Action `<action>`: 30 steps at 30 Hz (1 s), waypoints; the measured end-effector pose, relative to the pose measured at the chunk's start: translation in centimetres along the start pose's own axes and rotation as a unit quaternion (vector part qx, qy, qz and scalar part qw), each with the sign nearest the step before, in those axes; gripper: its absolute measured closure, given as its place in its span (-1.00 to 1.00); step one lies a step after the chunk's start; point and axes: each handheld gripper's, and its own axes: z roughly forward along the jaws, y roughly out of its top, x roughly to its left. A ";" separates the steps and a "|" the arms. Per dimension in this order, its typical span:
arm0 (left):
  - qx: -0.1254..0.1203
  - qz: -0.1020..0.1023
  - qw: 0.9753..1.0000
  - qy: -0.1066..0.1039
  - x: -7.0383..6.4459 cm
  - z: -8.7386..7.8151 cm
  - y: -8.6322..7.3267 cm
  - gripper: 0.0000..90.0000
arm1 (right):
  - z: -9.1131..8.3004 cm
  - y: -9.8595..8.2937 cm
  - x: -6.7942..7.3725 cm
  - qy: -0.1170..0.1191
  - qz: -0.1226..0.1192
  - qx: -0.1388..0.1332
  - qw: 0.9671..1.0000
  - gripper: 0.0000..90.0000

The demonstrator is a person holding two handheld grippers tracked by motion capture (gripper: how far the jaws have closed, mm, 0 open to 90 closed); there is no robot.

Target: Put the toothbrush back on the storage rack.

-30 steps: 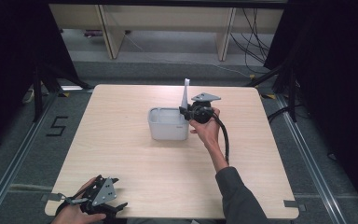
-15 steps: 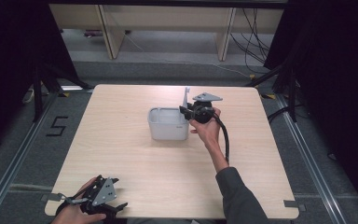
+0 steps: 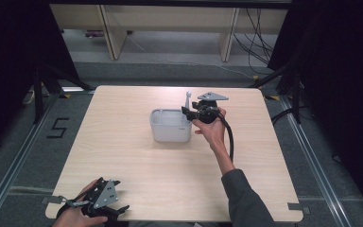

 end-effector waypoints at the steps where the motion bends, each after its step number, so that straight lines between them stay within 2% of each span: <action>1: 0.000 -0.001 1.000 0.000 0.0 0.0 0.0 -0.65 | 0.0 0.0 0.1 0.003 0.011 -0.001 1.000 -0.04; 4: -0.002 0.001 1.000 0.001 0.0 0.0 0.0 -0.65 | -0.4 0.2 0.2 0.004 0.015 -0.002 1.000 -0.06; 5: -0.002 0.001 1.000 0.001 0.0 0.0 0.0 -0.65 | -0.5 0.2 0.0 0.005 0.006 -0.006 1.000 -0.09; 6: 0.001 0.007 1.000 0.000 0.1 0.0 0.0 -0.65 | -0.6 0.2 0.1 0.002 0.007 -0.004 1.000 -0.11; 7: -0.002 0.003 1.000 0.001 0.0 0.0 0.0 -0.65 | -0.7 0.3 0.2 0.005 0.014 -0.001 1.000 -0.12; 8: -0.002 0.002 1.000 0.000 0.0 0.0 0.0 -0.65 | -0.8 0.3 0.2 -0.001 0.008 -0.005 1.000 -0.13; 10: -0.003 0.001 1.000 0.000 0.0 0.0 0.0 -0.65 | -1.1 0.4 0.1 0.002 0.001 -0.005 1.000 -0.17; 11: -0.003 0.001 1.000 -0.001 0.0 0.0 0.0 -0.65 | -1.2 0.4 0.2 0.005 0.011 -0.005 1.000 -0.19; 13: -0.002 0.002 1.000 -0.001 0.0 0.1 0.0 -0.65 | -1.4 0.4 0.1 0.005 0.006 -0.003 1.000 -0.24; 16: -0.002 -0.001 1.000 0.001 0.0 0.0 0.0 -0.65 | -1.9 0.4 0.1 0.005 0.014 -0.004 1.000 -0.27; 17: 0.000 -0.001 1.000 0.000 0.0 0.0 0.0 -0.65 | -2.0 0.3 0.1 0.006 0.008 -0.004 1.000 -0.28; 18: -0.001 0.000 1.000 0.001 0.0 0.0 0.0 -0.65 | -2.3 0.3 0.2 0.006 0.016 0.000 1.000 -0.29; 19: 0.000 0.000 1.000 0.001 0.0 0.1 0.0 -0.65 | -2.4 0.2 0.1 0.001 0.004 -0.004 1.000 -0.30; 22: -0.001 -0.002 1.000 0.001 0.0 0.0 0.0 -0.65 | -3.2 -0.1 0.1 0.004 0.011 -0.007 1.000 -0.31; 24: 0.009 0.010 1.000 -0.001 0.1 -0.1 0.0 -0.65 | -3.5 -0.2 0.1 0.007 0.003 -0.002 1.000 -0.32; 25: 0.001 0.000 1.000 0.001 0.0 0.1 0.0 -0.65 | -3.7 -0.3 0.3 0.005 0.016 -0.002 1.000 -0.33; 26: 0.000 -0.001 1.000 0.001 0.0 0.1 0.0 -0.65 | -3.8 -0.4 0.1 0.008 0.004 -0.007 1.000 -0.33; 29: 0.006 0.006 1.000 0.000 0.0 0.0 0.0 -0.65 | -4.5 -0.7 0.2 0.010 0.012 -0.001 1.000 -0.34; 30: 0.000 -0.001 1.000 0.001 0.0 0.1 0.0 -0.65 | -4.6 -0.8 0.2 0.011 0.004 -0.004 1.000 -0.34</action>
